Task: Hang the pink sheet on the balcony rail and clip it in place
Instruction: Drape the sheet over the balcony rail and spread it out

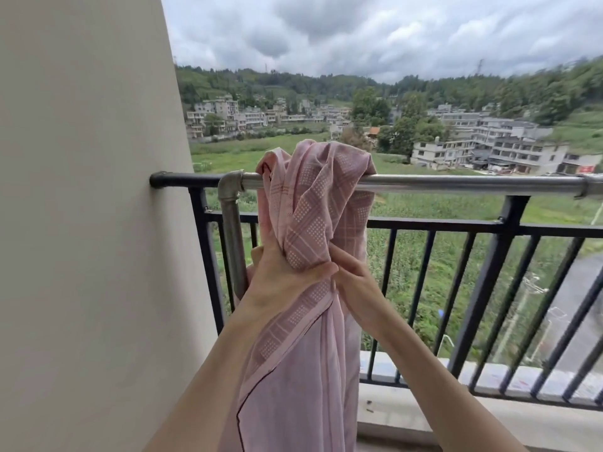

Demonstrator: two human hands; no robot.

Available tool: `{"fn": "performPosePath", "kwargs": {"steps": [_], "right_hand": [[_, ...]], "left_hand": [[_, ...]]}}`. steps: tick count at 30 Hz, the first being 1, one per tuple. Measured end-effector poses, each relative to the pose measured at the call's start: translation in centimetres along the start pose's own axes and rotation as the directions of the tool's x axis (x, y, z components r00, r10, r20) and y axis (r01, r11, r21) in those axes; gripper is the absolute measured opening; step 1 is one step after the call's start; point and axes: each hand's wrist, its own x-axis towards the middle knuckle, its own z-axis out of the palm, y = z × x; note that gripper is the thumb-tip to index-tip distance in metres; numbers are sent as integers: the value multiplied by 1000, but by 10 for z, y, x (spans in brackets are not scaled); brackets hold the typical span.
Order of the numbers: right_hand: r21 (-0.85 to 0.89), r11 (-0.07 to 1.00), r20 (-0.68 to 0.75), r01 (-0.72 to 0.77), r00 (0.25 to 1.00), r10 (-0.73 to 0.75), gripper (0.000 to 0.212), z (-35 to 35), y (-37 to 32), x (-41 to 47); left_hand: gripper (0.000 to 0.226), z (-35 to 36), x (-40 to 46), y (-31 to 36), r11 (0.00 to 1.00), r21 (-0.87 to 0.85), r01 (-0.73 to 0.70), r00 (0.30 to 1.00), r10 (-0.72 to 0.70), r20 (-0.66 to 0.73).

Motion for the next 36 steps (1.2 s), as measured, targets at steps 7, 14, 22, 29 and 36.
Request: {"fn": "performPosePath", "kwargs": {"steps": [7,14,22,29,36], "right_hand": [[102,988,35,-120,993,117,28,-5,16,3],[91,989,123,-118,987,106,92,5,15,17],[278,913,202,-300,947,250,79,15,29,38],[278,928,-14,-249,965,263,91,-30,28,56],[-59,998,-320,20,946,-38,47,-64,11,57]], "left_hand": [[20,-32,-3,-17,992,-60,112,984,-119,-130],[32,-33,-12,-26,999,-42,18,974,-27,-223],[24,-47,-13,-27,988,-110,108,987,-120,-103],[22,-68,-7,-22,994,111,-17,995,28,-96],[13,-74,-6,-22,978,204,-33,986,66,-154]]}}
